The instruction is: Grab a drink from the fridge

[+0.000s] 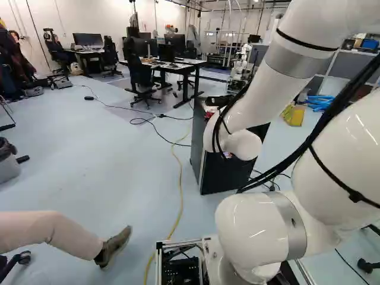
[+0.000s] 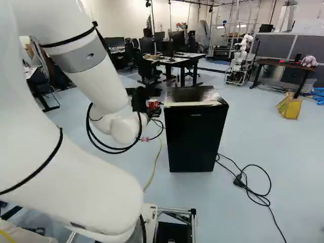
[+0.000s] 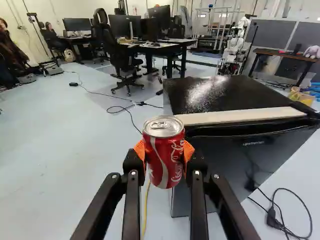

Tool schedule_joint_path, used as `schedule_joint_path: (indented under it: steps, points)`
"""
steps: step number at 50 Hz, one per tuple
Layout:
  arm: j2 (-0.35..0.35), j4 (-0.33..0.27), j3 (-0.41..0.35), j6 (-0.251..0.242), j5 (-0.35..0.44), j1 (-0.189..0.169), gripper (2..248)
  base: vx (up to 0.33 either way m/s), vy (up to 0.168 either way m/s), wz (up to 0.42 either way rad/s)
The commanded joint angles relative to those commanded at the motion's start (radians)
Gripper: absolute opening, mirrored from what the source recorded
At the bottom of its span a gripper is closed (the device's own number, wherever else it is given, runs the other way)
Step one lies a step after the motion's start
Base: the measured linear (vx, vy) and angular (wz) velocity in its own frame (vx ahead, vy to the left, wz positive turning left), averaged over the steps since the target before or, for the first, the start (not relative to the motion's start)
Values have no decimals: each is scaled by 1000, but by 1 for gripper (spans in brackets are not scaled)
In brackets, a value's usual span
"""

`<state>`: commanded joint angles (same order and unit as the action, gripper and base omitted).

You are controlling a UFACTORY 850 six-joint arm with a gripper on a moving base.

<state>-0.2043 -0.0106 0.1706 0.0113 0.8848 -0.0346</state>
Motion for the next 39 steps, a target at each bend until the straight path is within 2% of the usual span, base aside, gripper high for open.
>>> schedule_joint_path:
  steps: [19, 39]
  points:
    - [-56, 8, -62, -8, -9, 26, 93, 0, 0, 0]
    - [-75, 11, -83, -11, -12, 35, 93, 0, 0, 0]
